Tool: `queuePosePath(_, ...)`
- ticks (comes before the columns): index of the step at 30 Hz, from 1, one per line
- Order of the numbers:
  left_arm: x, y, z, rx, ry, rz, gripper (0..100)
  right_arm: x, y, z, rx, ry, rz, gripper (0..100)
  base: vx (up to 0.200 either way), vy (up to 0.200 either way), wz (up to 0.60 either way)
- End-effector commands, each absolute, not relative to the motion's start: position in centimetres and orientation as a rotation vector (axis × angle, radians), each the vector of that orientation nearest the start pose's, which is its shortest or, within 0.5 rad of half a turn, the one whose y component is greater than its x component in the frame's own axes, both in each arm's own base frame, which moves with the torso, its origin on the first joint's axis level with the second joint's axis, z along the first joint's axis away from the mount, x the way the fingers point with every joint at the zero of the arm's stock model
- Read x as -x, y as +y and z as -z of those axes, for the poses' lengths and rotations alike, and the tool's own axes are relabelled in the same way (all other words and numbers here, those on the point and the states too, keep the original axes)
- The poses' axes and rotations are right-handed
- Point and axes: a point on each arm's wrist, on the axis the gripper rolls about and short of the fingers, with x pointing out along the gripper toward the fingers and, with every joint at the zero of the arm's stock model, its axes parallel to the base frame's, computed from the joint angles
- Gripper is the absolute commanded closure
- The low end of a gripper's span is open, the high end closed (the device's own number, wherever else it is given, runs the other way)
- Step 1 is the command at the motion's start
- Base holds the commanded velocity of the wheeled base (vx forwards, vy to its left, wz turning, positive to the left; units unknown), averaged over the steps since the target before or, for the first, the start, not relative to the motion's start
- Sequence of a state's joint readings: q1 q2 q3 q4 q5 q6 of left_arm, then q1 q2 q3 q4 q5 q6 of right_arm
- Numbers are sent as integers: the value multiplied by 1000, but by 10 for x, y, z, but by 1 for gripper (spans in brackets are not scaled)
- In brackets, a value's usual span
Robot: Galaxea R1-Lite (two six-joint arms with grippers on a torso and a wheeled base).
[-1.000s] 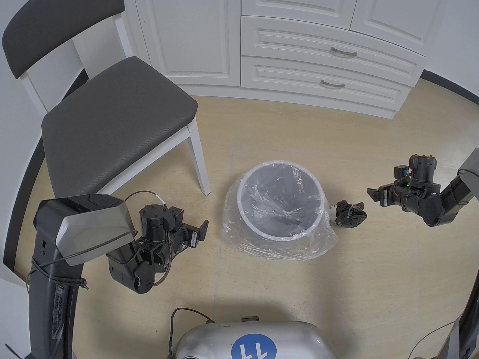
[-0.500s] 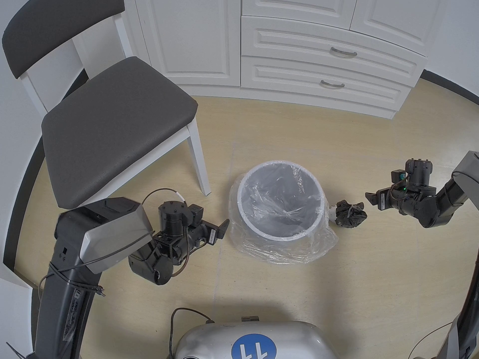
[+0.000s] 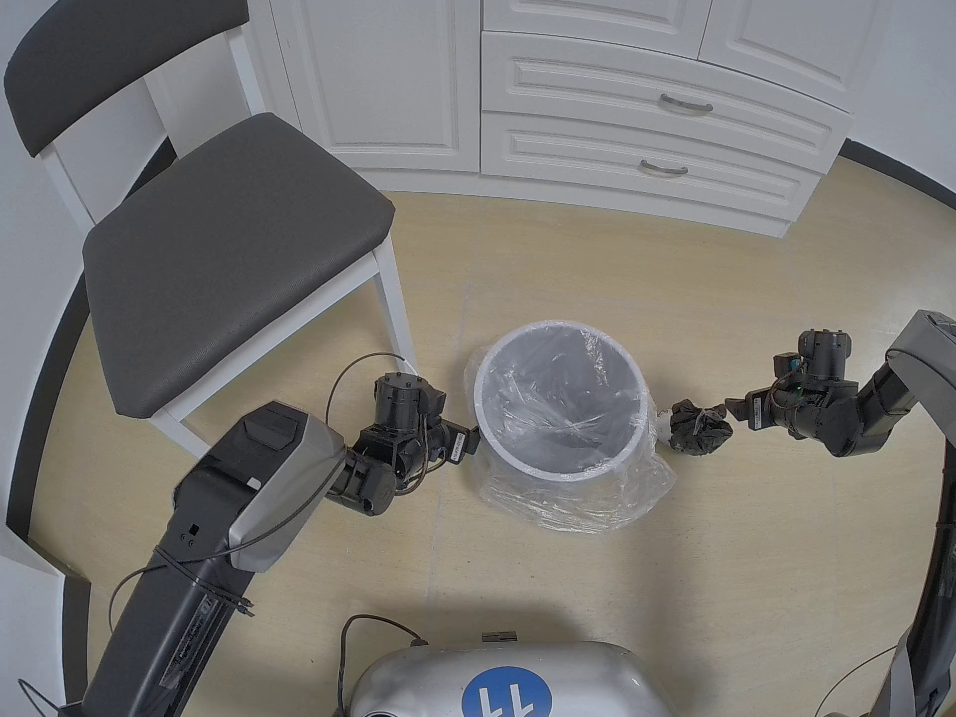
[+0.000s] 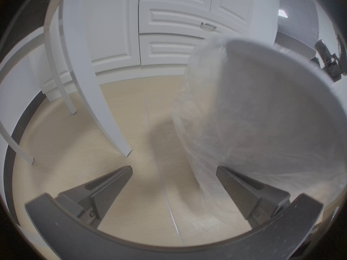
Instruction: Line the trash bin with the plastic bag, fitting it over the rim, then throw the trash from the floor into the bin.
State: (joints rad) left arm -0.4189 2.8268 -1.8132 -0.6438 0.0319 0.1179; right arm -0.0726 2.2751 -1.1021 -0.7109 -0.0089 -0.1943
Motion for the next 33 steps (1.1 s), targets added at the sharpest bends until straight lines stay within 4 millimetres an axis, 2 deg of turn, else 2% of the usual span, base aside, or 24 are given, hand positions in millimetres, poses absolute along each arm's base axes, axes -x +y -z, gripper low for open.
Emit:
queuePosePath(1,-506,-214,90,-211,389,334,0,-426,-36,-44,166,484,45,0,0,0,0)
queuePosePath(7,-497,-211,67,-213,369,300,0,-424,-37,-47,165,478,49,0,0,0,0)
queuePosePath(8,-483,-208,52,-214,364,307,0,-423,-37,-50,165,473,48,0,0,0,0)
queuePosePath(9,-483,-208,52,-214,364,307,0,-423,-37,-50,165,473,48,0,0,0,0)
queuePosePath(10,-467,-204,40,-222,366,312,0,-422,-37,-53,163,467,49,0,0,0,0)
queuePosePath(12,-457,-204,31,-223,362,319,0,-422,-37,-55,163,464,48,0,0,0,0)
queuePosePath(13,-438,-201,17,-225,355,330,0,-421,-37,-58,155,457,50,0,0,0,0)
queuePosePath(15,-416,-198,0,-224,341,343,0,-419,-37,-62,142,449,51,0,0,0,0)
queuePosePath(21,-366,-191,-40,-227,303,362,0,-413,-36,-68,128,443,24,0,0,0,0)
queuePosePath(24,-353,-188,-50,-229,299,360,0,-414,-36,-66,127,457,20,0,0,0,0)
queuePosePath(29,-342,-183,-56,-236,301,334,0,-416,-33,-59,100,494,-4,0,0,0,0)
queuePosePath(31,-331,-178,-60,-226,269,313,0,-424,-29,-54,3,529,-40,0,0,0,0)
queuePosePath(33,-330,-177,-61,-226,268,313,0,-424,-29,-53,-3,534,-42,0,0,0,0)
